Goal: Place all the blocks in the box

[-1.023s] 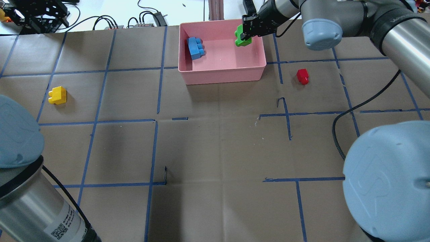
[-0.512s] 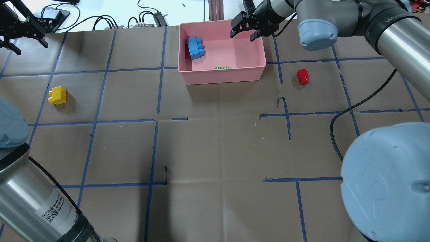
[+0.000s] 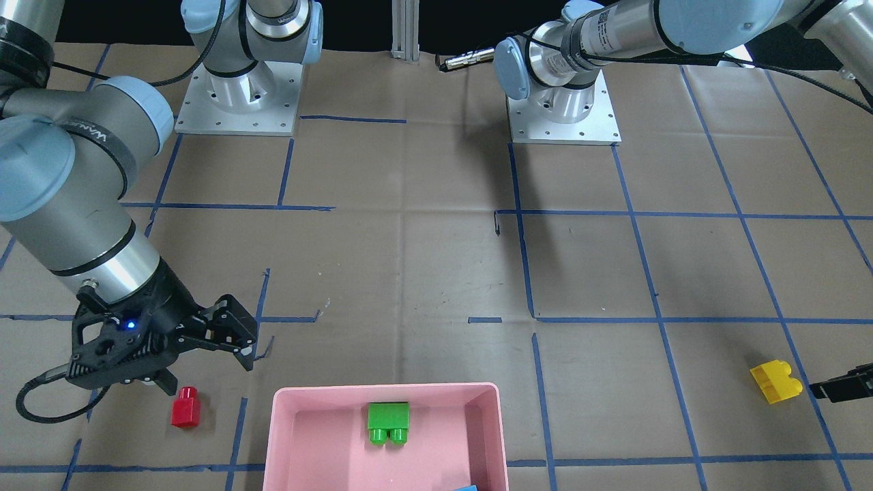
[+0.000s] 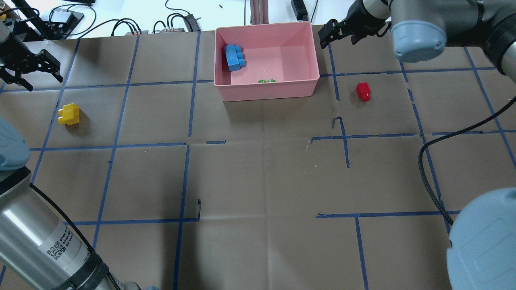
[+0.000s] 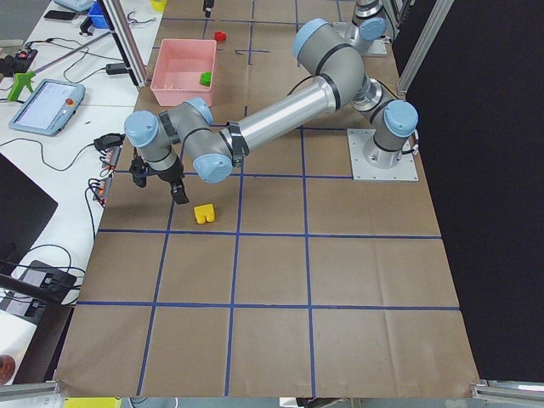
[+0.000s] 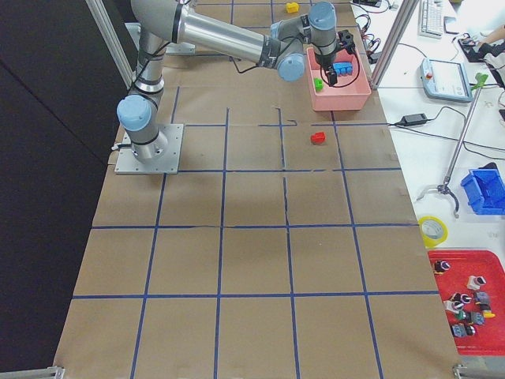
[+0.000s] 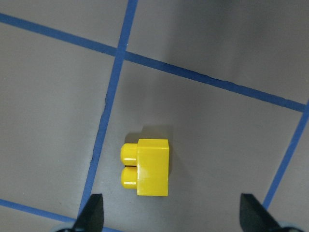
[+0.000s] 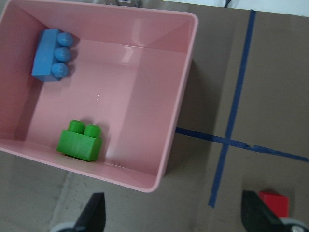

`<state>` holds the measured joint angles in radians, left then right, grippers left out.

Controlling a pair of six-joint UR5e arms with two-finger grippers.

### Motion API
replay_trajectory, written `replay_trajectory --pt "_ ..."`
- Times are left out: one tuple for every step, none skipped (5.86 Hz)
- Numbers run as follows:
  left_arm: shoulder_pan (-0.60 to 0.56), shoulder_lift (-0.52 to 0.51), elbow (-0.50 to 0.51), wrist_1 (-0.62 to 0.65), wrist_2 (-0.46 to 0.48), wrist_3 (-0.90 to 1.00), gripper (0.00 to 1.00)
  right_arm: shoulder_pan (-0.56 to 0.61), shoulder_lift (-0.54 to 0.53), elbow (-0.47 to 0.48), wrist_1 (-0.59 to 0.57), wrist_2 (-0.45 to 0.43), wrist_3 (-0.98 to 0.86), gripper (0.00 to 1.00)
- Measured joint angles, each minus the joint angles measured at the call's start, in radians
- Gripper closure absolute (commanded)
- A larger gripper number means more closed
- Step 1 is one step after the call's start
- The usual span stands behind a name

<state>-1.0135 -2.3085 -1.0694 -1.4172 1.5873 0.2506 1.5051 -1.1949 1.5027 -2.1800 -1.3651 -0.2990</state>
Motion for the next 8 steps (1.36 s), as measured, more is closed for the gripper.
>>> replay_trajectory --pt "0.005 0.006 -0.070 0.078 0.000 0.000 0.01 -0.014 0.015 0.014 -0.007 -0.094 -0.031 0.01" --pt "0.007 0.004 -0.122 0.139 0.000 0.000 0.01 -0.021 0.046 0.021 -0.010 -0.177 -0.028 0.01" --pt "0.007 -0.003 -0.152 0.175 0.000 0.001 0.01 -0.029 0.079 0.041 -0.013 -0.221 0.017 0.01" --pt "0.008 -0.012 -0.170 0.197 -0.001 0.001 0.01 -0.040 0.114 0.068 -0.035 -0.239 0.069 0.01" --pt "0.009 -0.015 -0.190 0.216 -0.001 0.001 0.01 -0.046 0.149 0.081 -0.075 -0.247 0.092 0.01" --pt "0.010 -0.016 -0.216 0.242 -0.001 0.003 0.01 -0.048 0.179 0.085 -0.104 -0.249 0.100 0.01" --pt "0.010 -0.017 -0.245 0.273 0.000 0.004 0.02 -0.049 0.201 0.084 -0.115 -0.250 0.110 0.01" --pt "0.011 -0.017 -0.264 0.291 0.000 0.005 0.16 -0.049 0.224 0.078 -0.128 -0.248 0.122 0.01"
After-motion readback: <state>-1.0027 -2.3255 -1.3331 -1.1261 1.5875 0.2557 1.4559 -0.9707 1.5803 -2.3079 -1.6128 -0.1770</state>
